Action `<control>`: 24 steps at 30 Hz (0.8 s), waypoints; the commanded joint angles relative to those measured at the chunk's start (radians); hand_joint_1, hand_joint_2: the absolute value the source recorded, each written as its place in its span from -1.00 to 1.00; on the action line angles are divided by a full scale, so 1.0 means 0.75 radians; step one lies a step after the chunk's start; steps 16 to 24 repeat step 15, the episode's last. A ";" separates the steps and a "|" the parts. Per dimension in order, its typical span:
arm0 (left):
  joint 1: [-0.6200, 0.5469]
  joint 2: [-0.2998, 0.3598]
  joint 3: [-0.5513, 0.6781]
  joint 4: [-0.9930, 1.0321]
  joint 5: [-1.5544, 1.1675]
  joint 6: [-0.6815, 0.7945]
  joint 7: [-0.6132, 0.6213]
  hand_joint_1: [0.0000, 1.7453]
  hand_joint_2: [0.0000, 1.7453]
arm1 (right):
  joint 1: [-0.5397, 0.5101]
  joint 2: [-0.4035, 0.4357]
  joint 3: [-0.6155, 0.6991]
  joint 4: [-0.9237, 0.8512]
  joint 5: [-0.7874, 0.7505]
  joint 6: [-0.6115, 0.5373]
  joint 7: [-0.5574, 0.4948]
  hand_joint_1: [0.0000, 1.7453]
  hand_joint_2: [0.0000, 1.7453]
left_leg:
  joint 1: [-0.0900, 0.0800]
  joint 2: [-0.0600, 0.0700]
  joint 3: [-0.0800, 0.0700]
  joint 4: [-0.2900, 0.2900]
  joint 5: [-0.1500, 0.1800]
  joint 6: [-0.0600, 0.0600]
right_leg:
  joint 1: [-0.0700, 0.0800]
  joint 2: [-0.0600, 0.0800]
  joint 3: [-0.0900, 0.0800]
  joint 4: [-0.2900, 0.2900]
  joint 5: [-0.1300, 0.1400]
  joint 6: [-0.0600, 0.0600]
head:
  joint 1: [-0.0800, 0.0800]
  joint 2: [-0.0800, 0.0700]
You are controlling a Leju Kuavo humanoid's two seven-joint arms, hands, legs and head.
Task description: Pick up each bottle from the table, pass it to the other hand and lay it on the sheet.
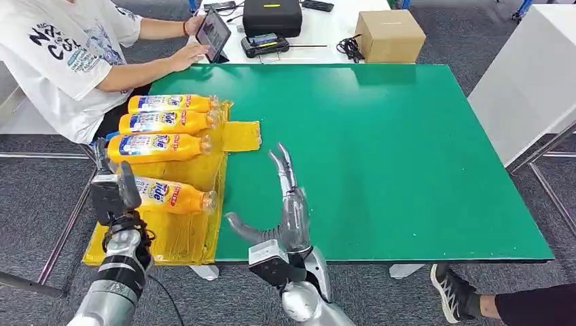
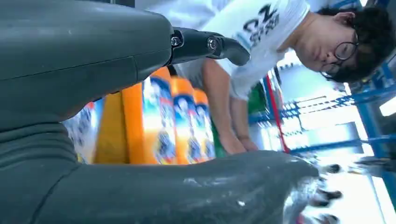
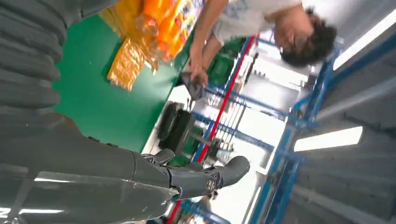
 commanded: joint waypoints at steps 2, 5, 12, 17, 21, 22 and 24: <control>0.192 -0.119 -0.070 -0.325 0.119 -0.142 0.061 -1.00 1.00 | 0.196 -0.031 -0.207 -0.190 -0.102 -0.097 -0.082 -1.00 1.00 | 0.001 0.000 0.005 0.000 -0.004 0.000 | 0.001 -0.001 0.006 -0.002 -0.003 -0.001 | 0.000 0.000; 0.283 -0.145 -0.107 -0.396 0.123 -0.135 0.071 -1.00 1.00 | 0.266 -0.025 -0.277 -0.233 -0.097 -0.097 -0.112 -1.00 1.00 | -0.001 -0.001 0.005 -0.001 -0.005 0.000 | 0.000 -0.002 0.007 -0.002 -0.004 -0.002 | 0.000 0.000; 0.363 -0.142 -0.170 -0.444 0.037 -0.111 0.070 -1.00 1.00 | 0.338 0.016 -0.373 -0.272 -0.048 -0.097 -0.114 -0.96 1.00 | 0.000 0.002 0.002 0.001 -0.006 -0.001 | 0.001 0.001 0.002 -0.001 -0.003 -0.002 | 0.000 0.000; 0.508 -0.174 -0.241 -0.526 -0.013 -0.109 0.059 1.00 1.00 | 0.423 -0.003 -0.446 -0.312 -0.057 -0.097 -0.114 -0.24 1.00 | -0.002 0.001 0.004 -0.002 -0.007 0.000 | 0.000 0.001 0.004 -0.003 -0.004 -0.001 | -0.001 0.000; 0.508 -0.174 -0.241 -0.526 -0.013 -0.109 0.059 1.00 1.00 | 0.423 -0.003 -0.446 -0.312 -0.057 -0.097 -0.114 -0.24 1.00 | -0.002 0.001 0.004 -0.002 -0.007 0.000 | 0.000 0.001 0.004 -0.003 -0.004 -0.001 | -0.001 0.000; 0.508 -0.174 -0.241 -0.526 -0.013 -0.109 0.059 1.00 1.00 | 0.423 -0.003 -0.446 -0.312 -0.057 -0.097 -0.114 -0.24 1.00 | -0.002 0.001 0.004 -0.002 -0.007 0.000 | 0.000 0.001 0.004 -0.003 -0.004 -0.001 | -0.001 0.000; 0.508 -0.174 -0.241 -0.526 -0.013 -0.109 0.059 1.00 1.00 | 0.423 -0.003 -0.446 -0.312 -0.057 -0.097 -0.114 -0.24 1.00 | -0.002 0.001 0.004 -0.002 -0.007 0.000 | 0.000 0.001 0.004 -0.003 -0.004 -0.001 | -0.001 0.000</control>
